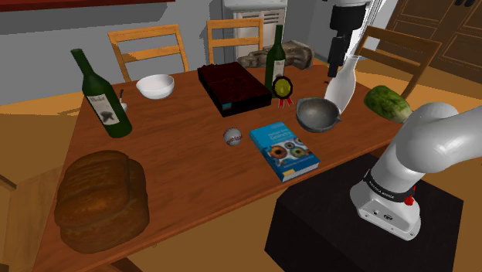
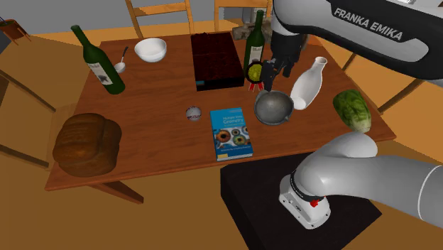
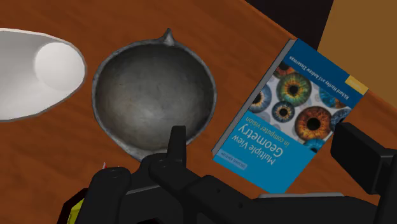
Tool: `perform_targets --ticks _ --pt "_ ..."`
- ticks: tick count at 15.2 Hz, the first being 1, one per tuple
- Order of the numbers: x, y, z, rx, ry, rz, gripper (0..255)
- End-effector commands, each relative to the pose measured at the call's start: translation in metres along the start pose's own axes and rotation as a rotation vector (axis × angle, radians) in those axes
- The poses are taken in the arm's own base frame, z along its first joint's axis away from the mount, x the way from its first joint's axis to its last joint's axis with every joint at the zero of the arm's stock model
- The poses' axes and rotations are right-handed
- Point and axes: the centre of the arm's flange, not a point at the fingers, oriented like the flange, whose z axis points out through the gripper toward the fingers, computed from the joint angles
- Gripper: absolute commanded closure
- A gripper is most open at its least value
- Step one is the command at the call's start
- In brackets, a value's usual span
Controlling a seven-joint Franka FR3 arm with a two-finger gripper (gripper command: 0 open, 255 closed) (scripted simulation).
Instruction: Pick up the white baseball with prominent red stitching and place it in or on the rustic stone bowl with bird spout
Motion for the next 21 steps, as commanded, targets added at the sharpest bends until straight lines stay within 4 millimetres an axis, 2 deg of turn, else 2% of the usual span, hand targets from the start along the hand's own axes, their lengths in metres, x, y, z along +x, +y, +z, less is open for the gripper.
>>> perform_targets --ticks 1,21 --pt "0.000 0.000 0.000 0.000 0.000 0.000 0" --pt "0.193 -0.117 0.129 0.011 0.028 -0.062 0"
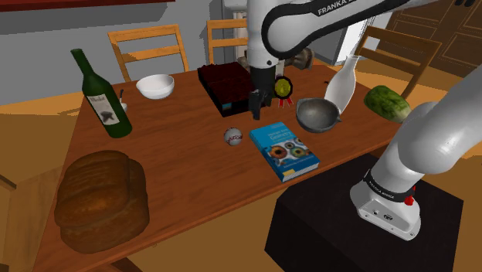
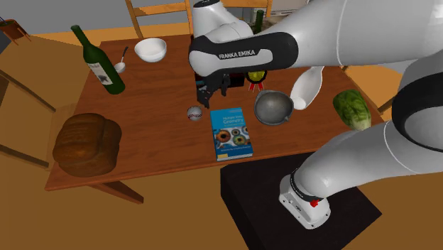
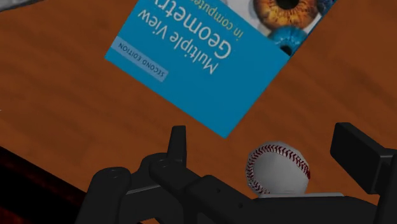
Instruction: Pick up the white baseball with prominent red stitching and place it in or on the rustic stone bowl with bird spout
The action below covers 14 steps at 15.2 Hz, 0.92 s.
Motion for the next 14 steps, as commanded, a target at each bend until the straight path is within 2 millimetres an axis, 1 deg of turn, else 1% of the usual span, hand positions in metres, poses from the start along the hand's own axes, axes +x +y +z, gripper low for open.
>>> perform_targets --ticks 1,8,9,14 --pt "0.021 -0.012 0.009 0.002 0.004 -0.006 0" --pt "0.089 -0.052 0.055 0.006 0.014 -0.028 0" --pt "0.095 -0.055 0.059 0.006 0.015 -0.030 0" --pt "0.096 -0.056 0.085 0.006 0.015 -0.030 0"
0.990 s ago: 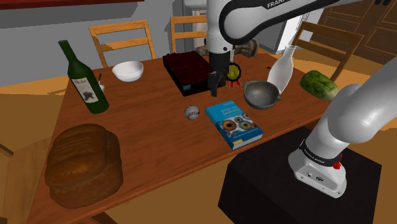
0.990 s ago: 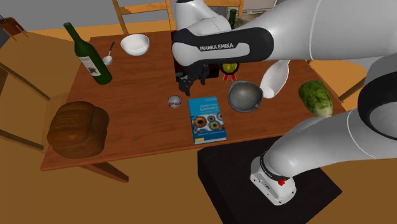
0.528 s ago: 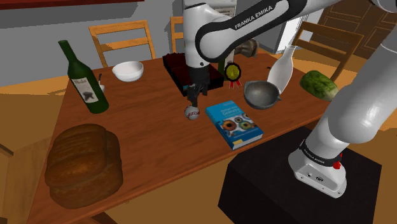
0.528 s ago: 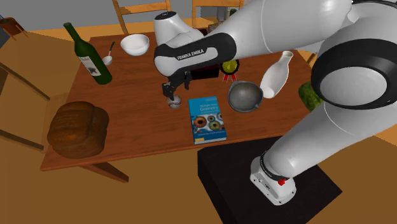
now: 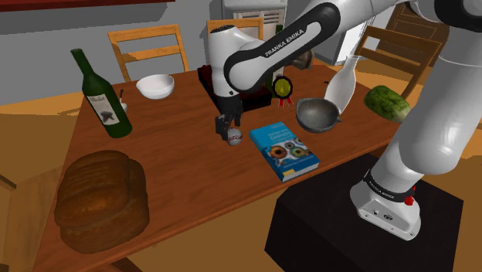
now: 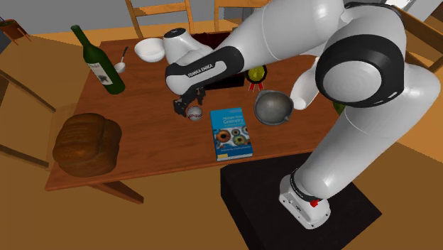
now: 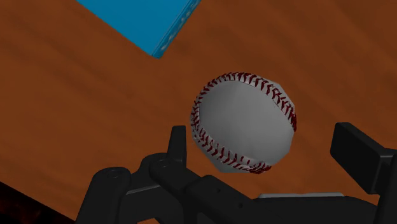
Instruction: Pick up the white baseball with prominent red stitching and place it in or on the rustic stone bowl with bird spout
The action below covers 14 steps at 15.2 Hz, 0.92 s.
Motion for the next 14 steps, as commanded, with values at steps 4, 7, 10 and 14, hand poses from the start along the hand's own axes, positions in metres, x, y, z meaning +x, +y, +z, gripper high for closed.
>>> perform_targets --ticks 4,7,10,14 --pt "0.0008 0.0000 0.0192 0.000 0.001 0.000 0" --pt "0.0008 0.0000 0.0193 0.000 0.001 0.000 0" --pt "0.0008 0.0000 0.0193 0.000 0.001 0.000 0" --pt "0.0008 0.0000 0.0192 0.000 0.001 0.000 255"
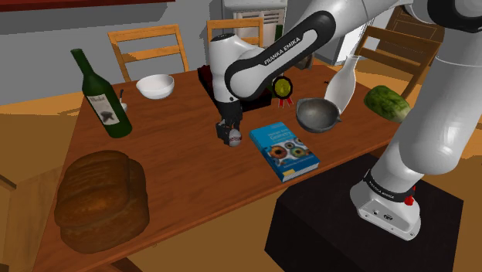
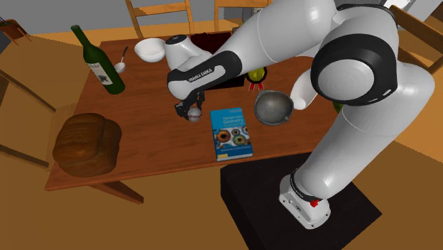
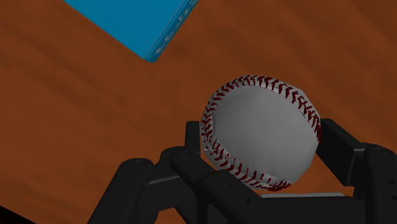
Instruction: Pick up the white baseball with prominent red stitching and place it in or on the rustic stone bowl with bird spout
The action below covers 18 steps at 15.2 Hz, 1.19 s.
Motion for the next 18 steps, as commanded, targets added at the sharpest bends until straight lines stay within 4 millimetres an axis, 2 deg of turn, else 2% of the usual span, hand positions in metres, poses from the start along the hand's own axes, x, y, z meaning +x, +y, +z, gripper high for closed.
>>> perform_targets --ticks 1,6,18 --pt "0.000 0.000 0.000 0.000 0.000 0.000 255" --pt "0.000 0.000 0.000 0.000 0.000 0.000 255" --pt "-0.004 -0.002 -0.063 0.000 0.000 0.000 255"
